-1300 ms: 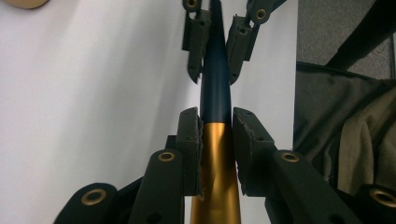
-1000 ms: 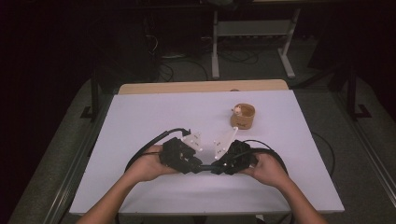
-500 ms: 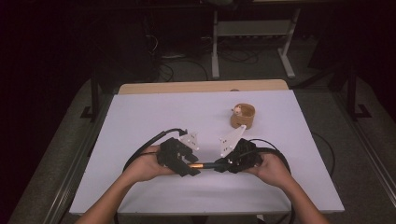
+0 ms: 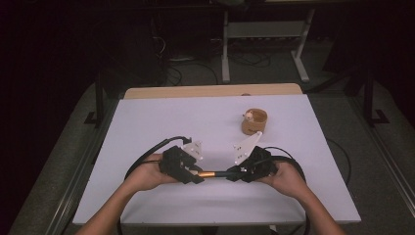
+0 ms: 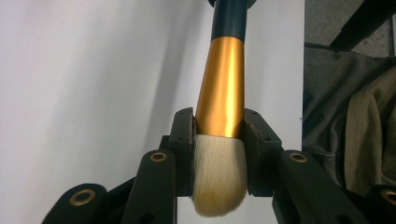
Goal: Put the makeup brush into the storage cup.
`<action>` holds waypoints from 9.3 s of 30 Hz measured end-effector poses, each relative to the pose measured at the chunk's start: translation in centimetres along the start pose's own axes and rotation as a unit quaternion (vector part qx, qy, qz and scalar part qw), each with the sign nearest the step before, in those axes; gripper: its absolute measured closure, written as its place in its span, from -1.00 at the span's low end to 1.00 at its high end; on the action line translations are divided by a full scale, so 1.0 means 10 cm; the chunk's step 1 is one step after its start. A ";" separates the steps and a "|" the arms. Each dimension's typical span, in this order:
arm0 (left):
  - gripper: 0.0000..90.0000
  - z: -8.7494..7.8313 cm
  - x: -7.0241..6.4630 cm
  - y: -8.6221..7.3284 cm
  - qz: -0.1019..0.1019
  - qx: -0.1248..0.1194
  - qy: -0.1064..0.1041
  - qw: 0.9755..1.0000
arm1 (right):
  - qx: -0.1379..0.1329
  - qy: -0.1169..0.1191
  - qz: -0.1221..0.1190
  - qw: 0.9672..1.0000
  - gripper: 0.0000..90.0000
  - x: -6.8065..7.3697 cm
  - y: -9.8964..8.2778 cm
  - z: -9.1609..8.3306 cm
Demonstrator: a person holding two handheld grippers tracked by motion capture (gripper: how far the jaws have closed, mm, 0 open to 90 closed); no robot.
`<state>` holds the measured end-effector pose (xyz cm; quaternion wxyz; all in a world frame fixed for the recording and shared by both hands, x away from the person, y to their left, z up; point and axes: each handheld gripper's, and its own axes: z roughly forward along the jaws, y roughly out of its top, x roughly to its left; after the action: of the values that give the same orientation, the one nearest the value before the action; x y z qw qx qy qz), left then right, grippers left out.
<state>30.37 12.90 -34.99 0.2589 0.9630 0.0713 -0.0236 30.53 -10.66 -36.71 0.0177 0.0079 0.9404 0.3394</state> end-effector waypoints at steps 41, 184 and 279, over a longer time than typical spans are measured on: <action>0.23 -0.06 0.13 -0.03 -0.121 -0.180 0.021 0.976 | -0.079 -0.085 0.102 0.988 0.64 -0.03 0.06 0.02; -0.09 -0.37 -0.10 -0.80 -0.151 -0.136 0.155 0.967 | -0.139 -0.162 0.262 0.941 0.63 -1.29 -0.24 -1.29; -0.19 -0.24 -0.13 -1.01 -0.173 -0.133 0.157 0.963 | -0.124 -0.188 0.374 0.900 0.63 -1.80 -0.80 -0.79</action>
<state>27.61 22.59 -37.77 0.3624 0.8844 0.2791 0.0932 48.23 -22.32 -35.28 0.0664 0.4202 0.7978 0.4272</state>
